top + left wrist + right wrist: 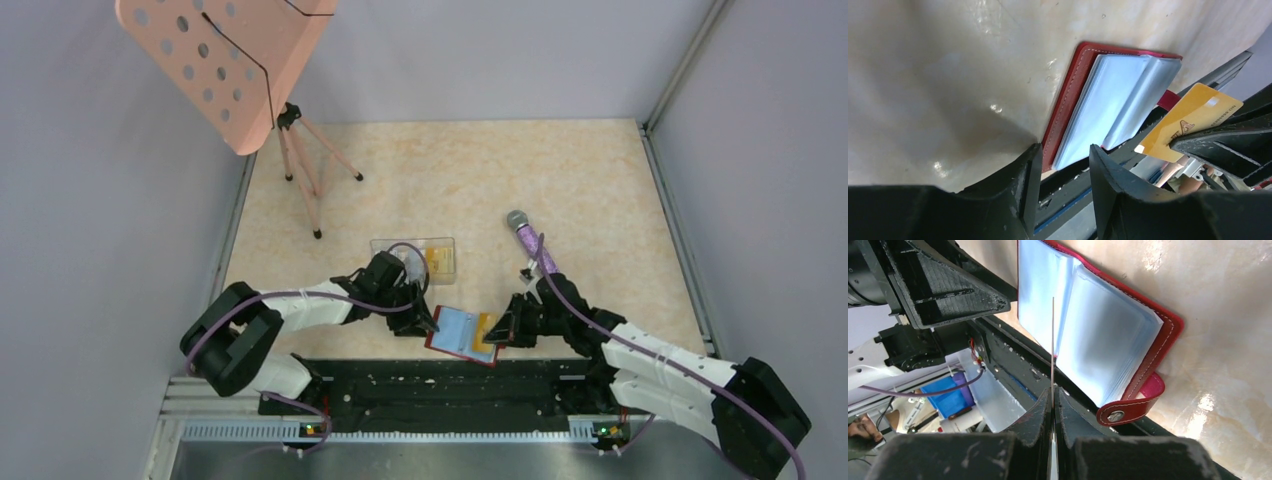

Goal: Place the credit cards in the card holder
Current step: Insert the credit card into the card holder.

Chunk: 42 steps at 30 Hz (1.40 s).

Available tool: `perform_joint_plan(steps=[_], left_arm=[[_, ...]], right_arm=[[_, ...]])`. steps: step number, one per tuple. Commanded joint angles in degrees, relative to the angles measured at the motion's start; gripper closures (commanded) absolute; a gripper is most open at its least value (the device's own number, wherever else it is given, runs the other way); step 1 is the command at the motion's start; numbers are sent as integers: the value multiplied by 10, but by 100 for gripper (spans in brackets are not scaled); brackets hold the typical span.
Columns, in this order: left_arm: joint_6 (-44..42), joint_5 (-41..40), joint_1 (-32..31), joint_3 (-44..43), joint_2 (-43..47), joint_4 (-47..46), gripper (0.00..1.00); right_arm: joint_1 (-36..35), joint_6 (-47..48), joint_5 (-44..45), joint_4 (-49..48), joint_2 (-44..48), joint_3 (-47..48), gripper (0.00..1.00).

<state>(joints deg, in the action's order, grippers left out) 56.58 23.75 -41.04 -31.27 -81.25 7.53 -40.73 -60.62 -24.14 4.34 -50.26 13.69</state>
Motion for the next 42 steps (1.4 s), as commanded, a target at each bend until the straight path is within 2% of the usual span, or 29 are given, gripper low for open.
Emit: perform_joint_plan(steps=[1, 6, 15, 18, 23, 26, 31, 42], left_arm=[[48, 22, -8, 59, 11, -93, 56], [82, 25, -27, 93, 36, -125, 63], [110, 19, -66, 102, 28, -150, 70], [88, -7, -67, 82, 44, -99, 66], [14, -97, -65, 9, 85, 74, 54], [-20, -136, -56, -28, 94, 124, 52], [-64, -173, -28, -76, 59, 146, 54], [-76, -231, -11, -161, -56, 87, 63]], right_arm=[[-3, 26, 14, -14, -9, 4, 100], [7, 49, 5, -17, -26, 7, 100], [32, 80, -41, -51, -78, 14, 100], [31, 86, -58, -66, -85, 20, 100], [32, 89, -70, -68, -78, 32, 100], [32, 89, -71, -69, -79, 35, 100], [32, 86, -74, -82, -91, 31, 100], [32, 76, -71, -92, -93, 30, 100]])
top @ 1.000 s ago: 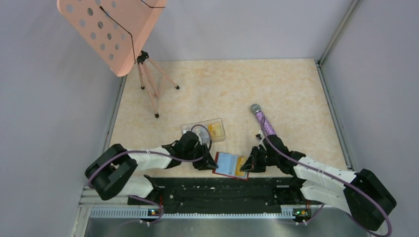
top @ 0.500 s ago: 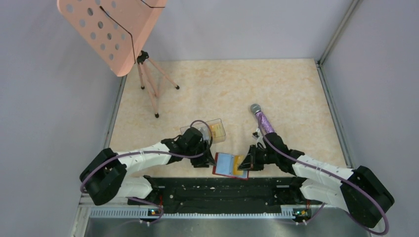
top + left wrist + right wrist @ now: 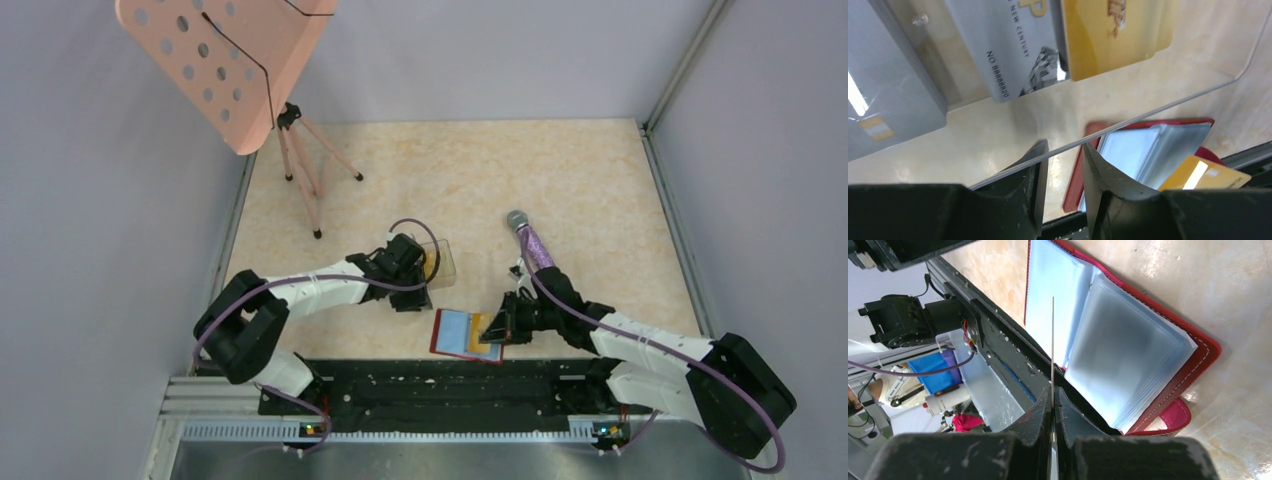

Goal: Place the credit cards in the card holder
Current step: Insert the credit card into the card holder.

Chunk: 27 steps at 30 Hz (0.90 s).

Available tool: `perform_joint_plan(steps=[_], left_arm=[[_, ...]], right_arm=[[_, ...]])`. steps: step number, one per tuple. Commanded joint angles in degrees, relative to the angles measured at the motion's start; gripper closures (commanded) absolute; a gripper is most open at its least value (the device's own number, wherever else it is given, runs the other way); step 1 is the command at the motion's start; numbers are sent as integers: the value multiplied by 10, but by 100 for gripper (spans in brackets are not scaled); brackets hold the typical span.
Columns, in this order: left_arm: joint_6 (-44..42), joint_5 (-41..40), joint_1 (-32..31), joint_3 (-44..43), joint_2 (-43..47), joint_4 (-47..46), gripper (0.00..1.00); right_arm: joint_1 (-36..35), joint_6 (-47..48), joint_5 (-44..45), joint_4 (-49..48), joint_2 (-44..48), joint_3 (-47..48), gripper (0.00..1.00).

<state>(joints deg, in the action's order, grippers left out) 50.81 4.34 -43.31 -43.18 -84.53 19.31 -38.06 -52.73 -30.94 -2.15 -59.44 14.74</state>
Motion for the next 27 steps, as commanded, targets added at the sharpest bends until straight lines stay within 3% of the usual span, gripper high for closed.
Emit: perform_joint_plan(steps=[1, 10, 20, 27], left_arm=[[-23, -33, 18, -51, -35, -33, 63], [-61, 34, 47, -131, -117, -12, 58], [43, 83, 13, 56, 44, -73, 54], [98, 106, -11, 138, 68, -136, 64]], right_arm=[[5, -3, -3, -26, 1, 20, 100], [5, -13, 0, -25, 21, 6, 100], [6, -15, 9, -31, 5, -2, 100], [5, -21, 0, -76, -62, 1, 100]])
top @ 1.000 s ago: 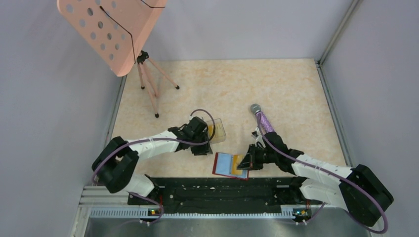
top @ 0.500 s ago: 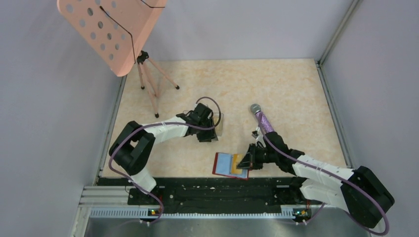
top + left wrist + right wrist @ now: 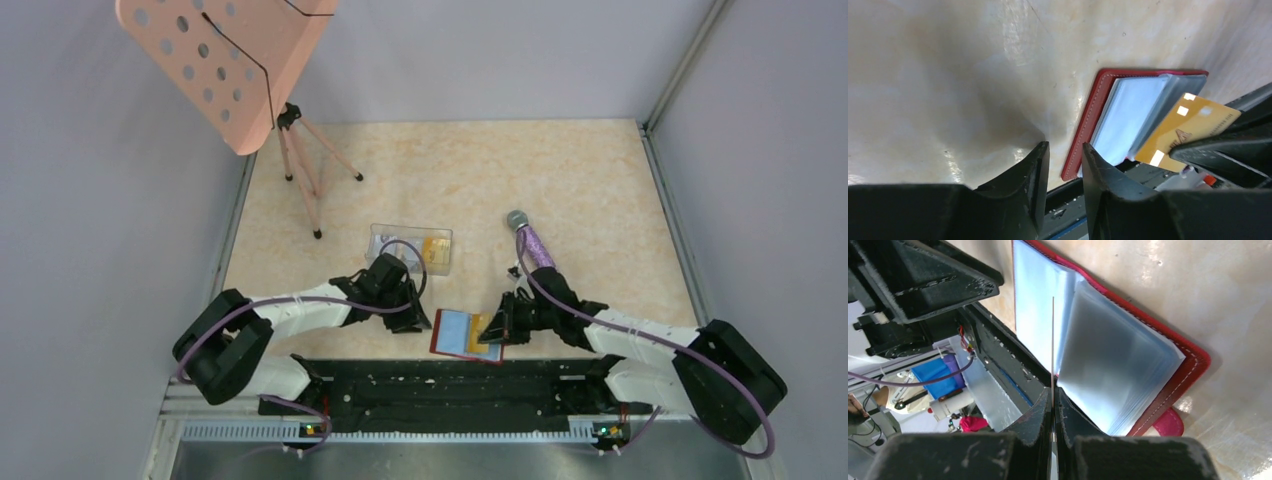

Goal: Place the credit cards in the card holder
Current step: Insert the credit card into the card holder.

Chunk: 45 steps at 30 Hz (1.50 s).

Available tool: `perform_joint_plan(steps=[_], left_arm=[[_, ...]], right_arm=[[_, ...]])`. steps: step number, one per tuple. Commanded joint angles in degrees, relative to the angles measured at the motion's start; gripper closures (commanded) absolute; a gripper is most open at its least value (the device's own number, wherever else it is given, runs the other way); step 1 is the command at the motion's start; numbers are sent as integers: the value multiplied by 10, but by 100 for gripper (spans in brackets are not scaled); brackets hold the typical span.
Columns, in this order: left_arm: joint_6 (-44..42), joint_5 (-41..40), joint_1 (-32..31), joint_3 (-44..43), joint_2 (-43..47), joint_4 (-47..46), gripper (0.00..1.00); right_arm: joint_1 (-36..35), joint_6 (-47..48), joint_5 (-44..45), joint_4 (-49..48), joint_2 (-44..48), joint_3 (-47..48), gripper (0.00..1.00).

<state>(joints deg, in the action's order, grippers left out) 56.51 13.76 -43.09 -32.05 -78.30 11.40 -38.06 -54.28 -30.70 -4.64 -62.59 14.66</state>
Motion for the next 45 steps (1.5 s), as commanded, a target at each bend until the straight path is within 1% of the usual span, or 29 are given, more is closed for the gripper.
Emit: perform_joint_plan(steps=[1, 3, 6, 10, 15, 20, 26, 33, 41, 45], left_arm=[[46, 13, -19, 32, 4, -64, 66], [51, 15, -28, 35, -4, -75, 73], [52, 17, -39, 30, -24, -77, 79], [55, 22, -45, 30, -35, -88, 84], [55, 15, -49, 33, -29, -81, 90], [55, 9, -50, 37, -20, -72, 91], [55, 8, -51, 36, -13, -66, 92], [53, 9, -52, 34, -12, -60, 92], [56, 13, -53, 37, -10, -60, 94], [62, 9, -54, 43, 5, -57, 96]], right_arm=[[5, -7, -4, -61, -41, 2, 100], [5, -10, -11, -86, -62, 3, 100], [5, -12, -23, -113, -92, 9, 100], [5, -10, -34, -138, -121, 19, 100], [5, -23, -53, -174, -144, 21, 100], [5, -24, -51, -178, -160, 17, 100], [5, -33, -47, -214, -173, 0, 100], [4, 11, -20, -170, -193, 20, 100], [-21, -9, -12, -214, -240, 31, 100], [-36, -21, 4, -208, -239, 38, 100]])
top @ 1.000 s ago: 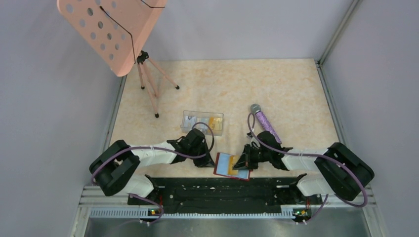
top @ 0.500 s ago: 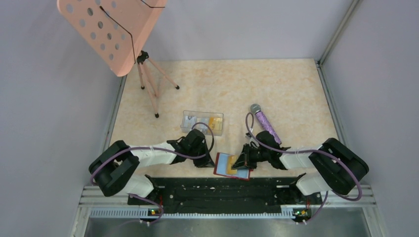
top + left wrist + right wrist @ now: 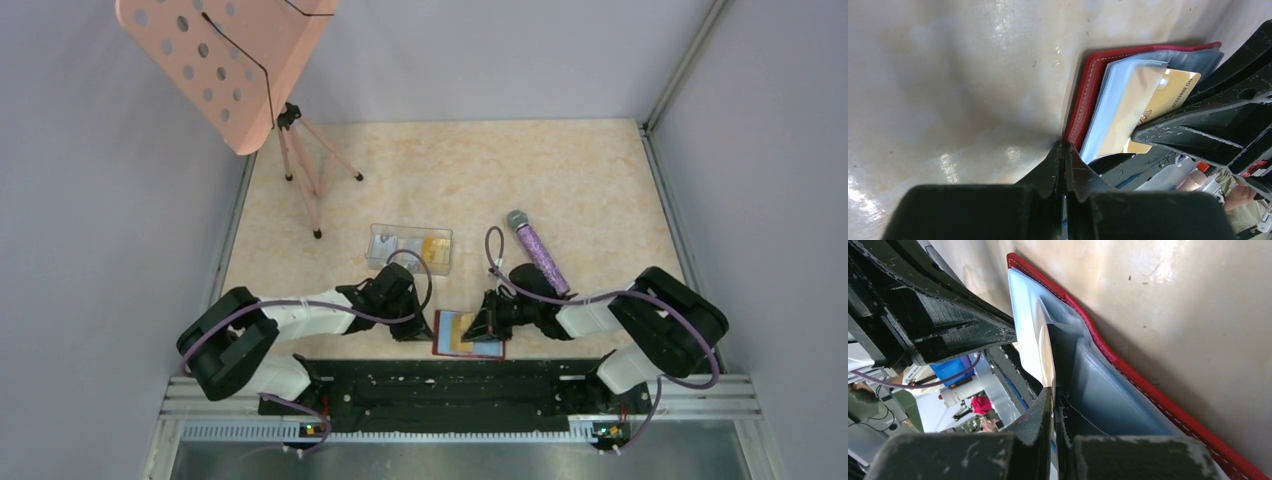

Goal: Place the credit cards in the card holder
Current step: Insert the credit card into the card holder.

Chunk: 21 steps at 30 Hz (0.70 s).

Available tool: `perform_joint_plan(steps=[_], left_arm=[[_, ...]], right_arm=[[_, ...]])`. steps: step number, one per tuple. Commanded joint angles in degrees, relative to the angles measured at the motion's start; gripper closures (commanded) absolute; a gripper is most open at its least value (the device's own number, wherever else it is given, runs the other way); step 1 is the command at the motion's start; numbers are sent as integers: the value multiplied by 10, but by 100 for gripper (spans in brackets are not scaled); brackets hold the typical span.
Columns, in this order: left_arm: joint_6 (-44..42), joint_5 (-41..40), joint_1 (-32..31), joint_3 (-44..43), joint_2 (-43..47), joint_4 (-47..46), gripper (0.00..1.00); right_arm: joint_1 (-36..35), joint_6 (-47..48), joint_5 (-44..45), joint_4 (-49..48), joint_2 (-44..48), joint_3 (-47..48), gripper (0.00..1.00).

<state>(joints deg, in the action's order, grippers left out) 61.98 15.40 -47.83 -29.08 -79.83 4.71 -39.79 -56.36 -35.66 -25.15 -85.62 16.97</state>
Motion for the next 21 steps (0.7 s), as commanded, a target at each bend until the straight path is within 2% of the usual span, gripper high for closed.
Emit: perform_joint_plan(steps=[1, 4, 10, 14, 21], left_arm=[[8, -9, -7, 15, 25, 13, 96], [11, -13, -7, 17, 36, 21, 97], [17, -16, -7, 19, 50, 23, 99], [17, -16, -7, 14, 49, 23, 100], [11, -13, -8, -3, 34, 23, 100]], right_arm=[[-21, -3, 58, 4, -4, 16, 98], [-28, 0, 80, 54, 20, 26, 87], [-44, 40, 143, 240, 83, 86, 60], [-56, 56, 176, 320, 99, 123, 46], [-80, 78, 210, 380, 67, 157, 41]])
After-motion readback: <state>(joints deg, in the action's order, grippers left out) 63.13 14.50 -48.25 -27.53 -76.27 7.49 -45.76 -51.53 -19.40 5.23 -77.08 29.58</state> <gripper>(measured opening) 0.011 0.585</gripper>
